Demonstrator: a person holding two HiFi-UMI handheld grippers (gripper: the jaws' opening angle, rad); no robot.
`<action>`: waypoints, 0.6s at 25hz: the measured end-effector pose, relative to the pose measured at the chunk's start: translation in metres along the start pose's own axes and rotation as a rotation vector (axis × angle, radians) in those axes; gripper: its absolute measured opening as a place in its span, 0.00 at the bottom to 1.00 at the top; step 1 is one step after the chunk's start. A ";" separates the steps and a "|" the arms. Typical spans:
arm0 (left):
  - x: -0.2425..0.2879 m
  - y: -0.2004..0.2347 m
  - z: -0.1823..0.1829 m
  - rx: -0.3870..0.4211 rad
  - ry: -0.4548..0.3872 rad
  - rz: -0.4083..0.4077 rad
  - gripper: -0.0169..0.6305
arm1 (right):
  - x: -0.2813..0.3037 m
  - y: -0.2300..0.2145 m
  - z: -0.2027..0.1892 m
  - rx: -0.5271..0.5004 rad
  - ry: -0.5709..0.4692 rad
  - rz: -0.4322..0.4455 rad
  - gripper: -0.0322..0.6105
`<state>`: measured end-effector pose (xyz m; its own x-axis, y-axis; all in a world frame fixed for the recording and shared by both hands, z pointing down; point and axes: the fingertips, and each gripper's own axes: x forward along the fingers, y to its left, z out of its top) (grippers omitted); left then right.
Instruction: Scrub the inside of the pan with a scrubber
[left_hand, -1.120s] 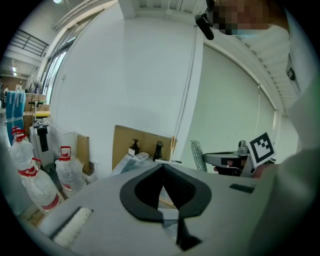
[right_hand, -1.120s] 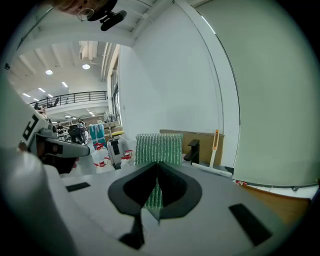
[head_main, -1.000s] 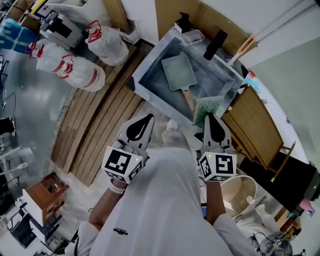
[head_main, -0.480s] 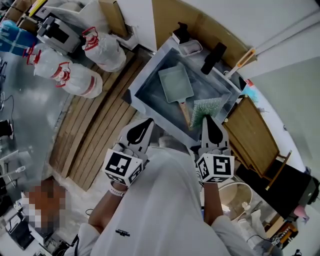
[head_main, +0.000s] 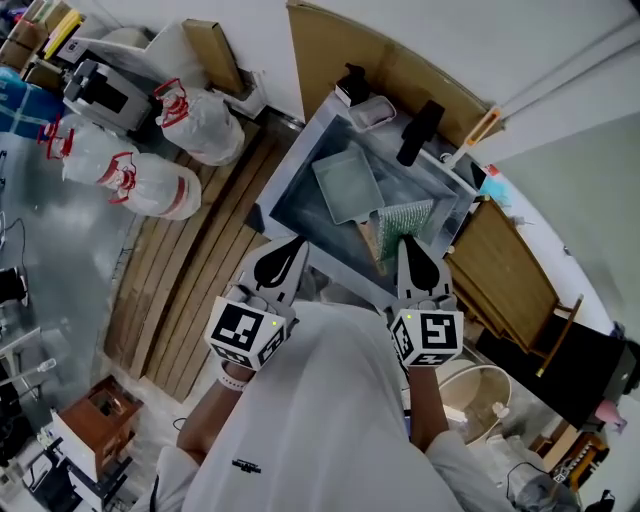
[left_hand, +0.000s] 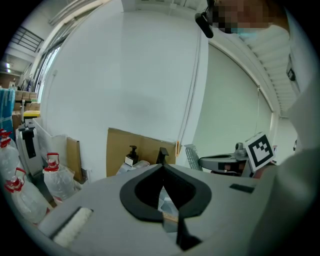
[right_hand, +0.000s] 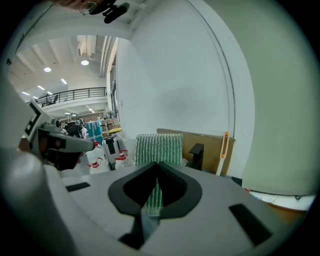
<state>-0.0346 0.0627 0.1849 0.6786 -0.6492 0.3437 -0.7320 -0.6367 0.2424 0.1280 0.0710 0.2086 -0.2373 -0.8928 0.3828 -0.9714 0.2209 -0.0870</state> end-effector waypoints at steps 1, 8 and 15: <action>0.001 0.001 0.001 -0.001 0.000 -0.003 0.03 | 0.001 0.000 0.000 0.001 0.002 -0.003 0.07; 0.010 0.008 0.000 -0.013 0.020 -0.022 0.03 | 0.016 -0.001 0.001 0.003 0.013 -0.006 0.07; 0.027 0.020 -0.008 -0.022 0.065 -0.023 0.03 | 0.043 0.001 -0.002 -0.014 0.038 0.023 0.07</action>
<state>-0.0317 0.0357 0.2065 0.6903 -0.6057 0.3957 -0.7179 -0.6416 0.2703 0.1168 0.0336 0.2271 -0.2589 -0.8719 0.4157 -0.9654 0.2471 -0.0830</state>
